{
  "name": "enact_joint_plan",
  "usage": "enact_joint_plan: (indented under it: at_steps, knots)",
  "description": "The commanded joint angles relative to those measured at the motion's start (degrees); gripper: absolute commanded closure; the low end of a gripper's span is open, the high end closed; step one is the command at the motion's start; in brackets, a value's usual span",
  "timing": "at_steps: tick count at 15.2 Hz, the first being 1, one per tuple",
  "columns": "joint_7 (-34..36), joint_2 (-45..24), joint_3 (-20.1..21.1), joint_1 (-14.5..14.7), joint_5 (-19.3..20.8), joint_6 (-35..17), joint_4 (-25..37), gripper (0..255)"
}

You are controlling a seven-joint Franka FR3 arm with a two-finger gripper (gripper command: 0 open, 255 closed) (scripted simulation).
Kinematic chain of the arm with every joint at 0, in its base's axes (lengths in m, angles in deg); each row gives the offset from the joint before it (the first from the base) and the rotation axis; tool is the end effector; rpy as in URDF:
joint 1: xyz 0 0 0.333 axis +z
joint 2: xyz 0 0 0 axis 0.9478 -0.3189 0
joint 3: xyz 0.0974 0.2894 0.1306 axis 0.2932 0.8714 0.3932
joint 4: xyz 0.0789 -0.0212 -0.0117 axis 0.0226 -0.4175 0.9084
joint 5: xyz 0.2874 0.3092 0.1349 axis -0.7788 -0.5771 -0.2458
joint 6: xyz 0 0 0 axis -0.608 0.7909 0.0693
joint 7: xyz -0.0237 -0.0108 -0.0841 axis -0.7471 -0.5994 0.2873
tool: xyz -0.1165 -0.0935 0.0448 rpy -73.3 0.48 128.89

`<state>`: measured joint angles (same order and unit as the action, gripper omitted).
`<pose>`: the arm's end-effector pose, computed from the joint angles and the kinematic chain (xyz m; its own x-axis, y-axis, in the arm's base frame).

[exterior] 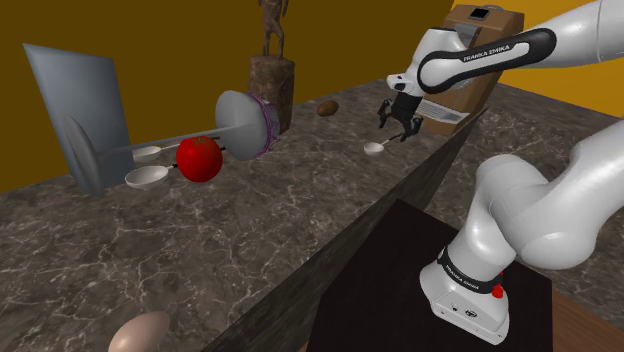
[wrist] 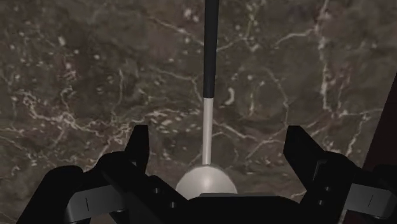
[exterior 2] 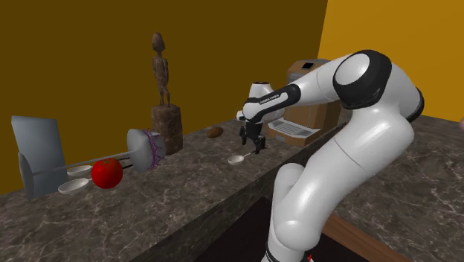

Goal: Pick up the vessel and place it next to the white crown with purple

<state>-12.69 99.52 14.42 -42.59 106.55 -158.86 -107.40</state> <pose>0.3891 -0.3012 0.3126 0.1196 0.9925 0.0262 0.9863 -0.1218 0.1108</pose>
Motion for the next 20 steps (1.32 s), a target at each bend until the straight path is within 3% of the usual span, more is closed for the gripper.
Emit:
enact_joint_plan:
  at_steps: [1, 6, 14, 15, 20]
  knots:
    - [-1.28, -1.18, -2.44, 1.93, -0.17, -1.61, 0.29, 0]
    - [-1.68, -4.32, -8.19, 6.17, -0.24, -6.94, -1.05, 0]
    - [-1.66, -4.29, -8.19, 6.18, -0.21, -6.91, -1.05, 0]
    - [-1.66, -4.29, -8.19, 6.18, -0.21, -6.91, -1.05, 255]
    - [-1.66, -4.29, -8.19, 6.17, -0.21, -6.91, -1.05, 255]
